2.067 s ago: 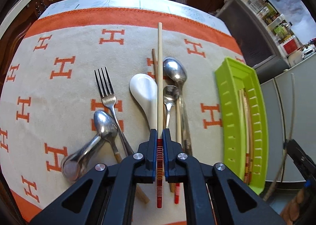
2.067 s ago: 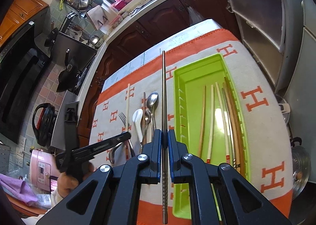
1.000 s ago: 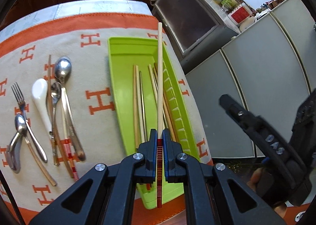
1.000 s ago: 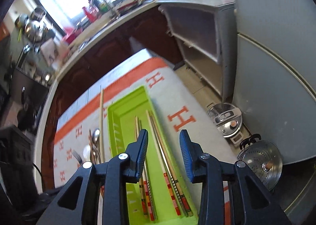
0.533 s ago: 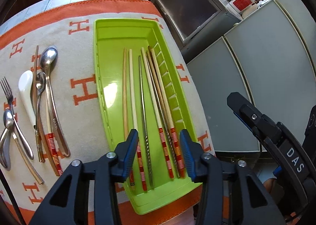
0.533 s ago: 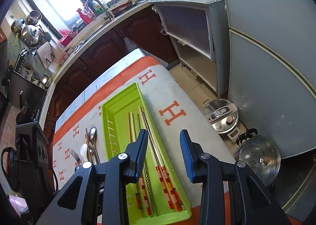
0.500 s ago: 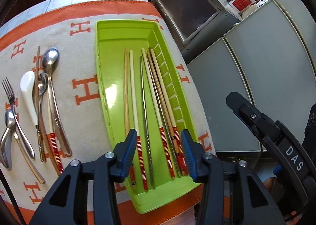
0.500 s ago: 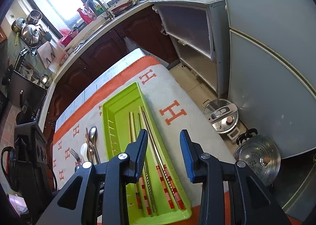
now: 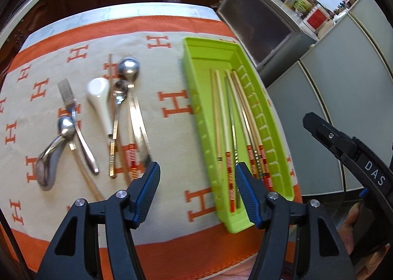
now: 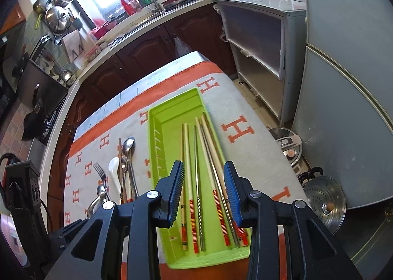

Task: Organize utensils
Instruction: 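Move both open tools back over the remaining utensils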

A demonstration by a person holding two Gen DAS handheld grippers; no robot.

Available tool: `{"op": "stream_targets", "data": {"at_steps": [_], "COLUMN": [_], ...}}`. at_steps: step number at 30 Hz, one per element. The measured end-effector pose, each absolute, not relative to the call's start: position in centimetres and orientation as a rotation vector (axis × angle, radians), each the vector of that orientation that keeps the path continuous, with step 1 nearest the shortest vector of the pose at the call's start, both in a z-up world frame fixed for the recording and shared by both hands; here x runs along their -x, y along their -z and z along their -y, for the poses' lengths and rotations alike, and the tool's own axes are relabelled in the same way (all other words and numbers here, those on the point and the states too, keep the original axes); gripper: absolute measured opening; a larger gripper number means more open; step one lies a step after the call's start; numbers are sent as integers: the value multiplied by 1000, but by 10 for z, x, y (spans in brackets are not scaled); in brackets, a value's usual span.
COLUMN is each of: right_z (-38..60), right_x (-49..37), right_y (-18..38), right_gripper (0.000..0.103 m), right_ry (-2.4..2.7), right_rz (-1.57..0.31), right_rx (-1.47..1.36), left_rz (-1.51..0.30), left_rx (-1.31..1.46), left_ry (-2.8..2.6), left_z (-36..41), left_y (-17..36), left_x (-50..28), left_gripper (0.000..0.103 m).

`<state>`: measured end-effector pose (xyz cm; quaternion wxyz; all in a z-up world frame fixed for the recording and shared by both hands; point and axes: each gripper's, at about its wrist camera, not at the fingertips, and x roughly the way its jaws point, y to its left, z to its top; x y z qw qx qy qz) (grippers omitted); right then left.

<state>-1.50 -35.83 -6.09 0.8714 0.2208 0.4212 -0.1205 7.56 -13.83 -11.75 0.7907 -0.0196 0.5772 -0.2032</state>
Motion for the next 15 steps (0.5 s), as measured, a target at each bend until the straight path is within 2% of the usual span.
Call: {"op": "stream_targets", "data": {"at_steps": [15], "right_z": [282], "right_x": [7], "right_y": [28], "right_gripper": [34], "right_ry": [113], "right_rz": [-875], "right_rx": [-333], "left_rz": [-1086], "left_rx": [100], "left_ry": [293], "left_z": [11], "left_y": [63], "left_x": [-78], "left_gripper": [62]}}
